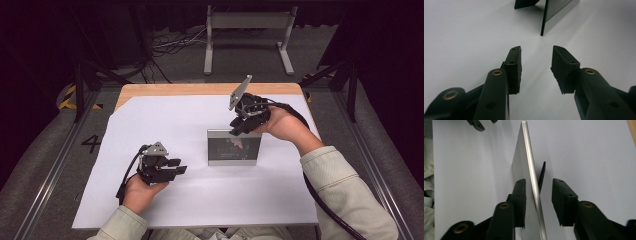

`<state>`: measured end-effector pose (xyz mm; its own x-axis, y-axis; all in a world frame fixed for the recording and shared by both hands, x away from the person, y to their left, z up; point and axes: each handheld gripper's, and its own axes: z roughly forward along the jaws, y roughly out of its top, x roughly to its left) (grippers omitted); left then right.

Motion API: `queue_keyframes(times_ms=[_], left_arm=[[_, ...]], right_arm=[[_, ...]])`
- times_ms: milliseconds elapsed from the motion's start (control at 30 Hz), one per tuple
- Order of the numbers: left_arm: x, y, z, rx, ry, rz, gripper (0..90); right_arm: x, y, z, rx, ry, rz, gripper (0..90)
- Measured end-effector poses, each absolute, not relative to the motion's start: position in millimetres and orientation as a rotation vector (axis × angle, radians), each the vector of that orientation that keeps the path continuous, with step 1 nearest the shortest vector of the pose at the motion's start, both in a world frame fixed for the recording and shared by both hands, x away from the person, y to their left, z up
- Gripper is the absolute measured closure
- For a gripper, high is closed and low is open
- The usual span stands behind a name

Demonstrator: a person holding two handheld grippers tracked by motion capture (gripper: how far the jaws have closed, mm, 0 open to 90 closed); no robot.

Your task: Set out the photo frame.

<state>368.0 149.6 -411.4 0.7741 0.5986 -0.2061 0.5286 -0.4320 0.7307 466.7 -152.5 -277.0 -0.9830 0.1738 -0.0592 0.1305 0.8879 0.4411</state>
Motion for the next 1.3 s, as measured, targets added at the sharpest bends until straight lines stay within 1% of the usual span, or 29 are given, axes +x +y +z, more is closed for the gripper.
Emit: queue_keyframes(times_ms=[33, 67, 233, 333, 533, 600, 633, 700, 933, 1000, 1100, 1200, 1300], left_arm=[[368.3, 149.7, -411.4, 2.122, 0.839, 0.107, 59.5], [368.8, 150.0, -411.5, 2.121, 0.839, 0.108, 58.9], [368.6, 151.9, -411.2, 2.113, 0.845, 0.128, 54.2], [366.2, 155.4, -410.8, 2.125, 0.809, 0.167, 53.8], [364.9, 165.1, -409.8, 2.085, 0.831, 0.146, 49.3], [364.6, 168.6, -409.7, 2.076, 0.836, 0.143, 47.3], [364.6, 170.3, -409.6, 2.076, 0.832, 0.146, 46.3], [364.0, 173.7, -409.1, 2.069, 0.833, 0.15, 45.1], [361.8, 183.8, -407.9, 2.049, 0.84, 0.157, 43.9], [361.3, 186.1, -408.4, 2.046, 0.84, 0.162, 43.3], [360.3, 187.8, -409.3, 2.048, 0.841, 0.18, 41.5], [360.0, 188.7, -409.4, 2.049, 0.845, 0.192, 39.5], [359.7, 188.9, -408.9, 2.043, 0.852, 0.193, 38.0]], right_arm=[[466.8, -154.3, -276.0, 0.253, 2.944, 0.701, 55.8], [466.6, -156.1, -275.4, 0.296, 2.938, 0.732, 54.8], [461.3, -167.3, -270.1, 0.316, 2.869, 0.841, 51.4], [454.6, -176.1, -264.5, 0.34, 2.834, 0.89, 49.6], [443.5, -192.0, -254.5, 0.38, 2.755, 0.974, 46.1], [440.9, -197.4, -252.1, 0.392, 2.731, 1.001, 43.6], [438.6, -202.2, -250.5, 0.409, 2.715, 1.012, 40.4], [435.9, -209.0, -249.0, 0.431, 2.697, 1.022, 38.8], [426.5, -235.6, -248.3, 0.522, 2.633, 1.058, 34.3], [422.4, -242.2, -248.6, 0.549, 2.611, 1.059, 31.7], [415.4, -251.8, -248.3, 0.575, 2.576, 1.064, 29.8], [407.7, -262.5, -248.5, 0.61, 2.528, 1.089, 25.1], [399.0, -273.6, -251.9, 0.667, 2.469, 1.113, 23.7]])
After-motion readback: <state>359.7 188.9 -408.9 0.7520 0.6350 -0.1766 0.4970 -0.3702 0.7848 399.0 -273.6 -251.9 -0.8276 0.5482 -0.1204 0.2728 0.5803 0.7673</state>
